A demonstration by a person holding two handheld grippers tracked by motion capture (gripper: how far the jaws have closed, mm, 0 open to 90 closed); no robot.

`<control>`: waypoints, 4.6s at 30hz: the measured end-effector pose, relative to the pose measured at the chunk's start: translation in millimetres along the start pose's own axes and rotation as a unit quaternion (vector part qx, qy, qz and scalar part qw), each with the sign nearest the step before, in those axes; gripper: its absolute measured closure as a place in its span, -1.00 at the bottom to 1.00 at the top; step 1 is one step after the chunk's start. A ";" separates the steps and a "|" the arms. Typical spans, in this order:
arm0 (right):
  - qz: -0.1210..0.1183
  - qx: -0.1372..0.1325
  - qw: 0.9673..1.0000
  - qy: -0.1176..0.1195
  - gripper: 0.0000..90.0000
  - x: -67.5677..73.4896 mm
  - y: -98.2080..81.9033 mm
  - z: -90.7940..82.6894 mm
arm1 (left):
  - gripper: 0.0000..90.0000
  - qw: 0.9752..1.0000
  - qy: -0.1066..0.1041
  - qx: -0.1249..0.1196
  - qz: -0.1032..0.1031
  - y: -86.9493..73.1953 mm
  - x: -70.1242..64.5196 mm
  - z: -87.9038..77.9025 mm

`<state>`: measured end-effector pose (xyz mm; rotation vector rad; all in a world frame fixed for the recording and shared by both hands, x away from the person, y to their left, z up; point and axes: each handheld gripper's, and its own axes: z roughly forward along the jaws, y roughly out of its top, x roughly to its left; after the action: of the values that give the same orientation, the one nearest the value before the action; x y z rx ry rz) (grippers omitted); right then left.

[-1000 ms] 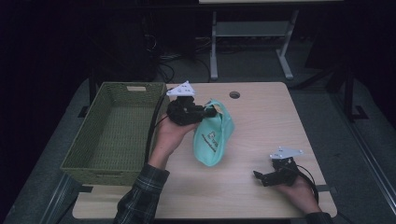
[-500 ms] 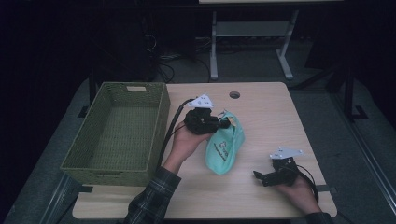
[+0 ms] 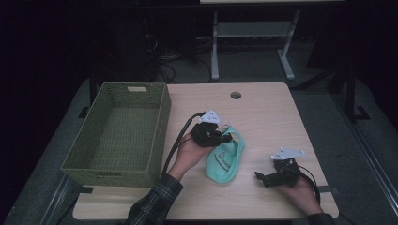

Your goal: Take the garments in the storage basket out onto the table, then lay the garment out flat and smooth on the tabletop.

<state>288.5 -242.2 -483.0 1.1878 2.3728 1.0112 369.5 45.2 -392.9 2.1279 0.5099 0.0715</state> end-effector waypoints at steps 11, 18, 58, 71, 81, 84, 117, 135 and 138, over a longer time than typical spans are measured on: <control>-0.001 -0.001 1.000 0.000 -0.95 -0.1 0.0 0.1 | 0.88 0.996 0.044 0.072 0.020 -28.6 -1.5 6.3; -0.001 -0.001 1.000 0.000 -0.95 -0.1 0.0 0.1 | 0.86 0.991 0.052 0.121 0.010 -51.3 2.6 17.8; 0.003 -0.004 1.000 0.012 -0.49 -6.3 16.7 -5.5 | 0.98 0.986 0.060 0.156 -0.014 -89.4 -23.4 -10.1; -0.029 -0.030 0.997 0.069 0.25 -17.5 81.6 10.8 | 0.99 0.986 0.057 0.155 -0.012 -90.0 -21.7 -10.8; -0.038 -0.015 0.996 0.081 0.43 -26.7 110.7 36.0 | 0.99 0.987 0.052 0.153 -0.022 -90.0 -20.0 -10.7; -0.035 -0.009 0.996 0.085 0.48 -29.9 117.0 43.1 | 0.99 0.986 0.052 0.156 -0.021 -89.3 -20.2 -10.4; -0.043 0.025 0.992 0.113 0.96 -21.5 142.4 114.4 | 0.99 0.986 0.046 0.156 -0.025 -88.6 -18.5 -9.8; -0.016 0.016 0.998 0.055 0.97 -58.0 132.9 79.0 | 0.99 0.987 0.048 0.152 -0.033 -88.7 -19.9 -9.1; -0.009 0.018 0.999 0.044 0.97 -65.6 128.4 75.2 | 0.99 0.987 0.048 0.152 -0.033 -88.7 -19.7 -9.2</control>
<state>443.4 -207.0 -448.3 1.1553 2.4745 1.0388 319.9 88.6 -456.1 2.4104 0.6840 0.0621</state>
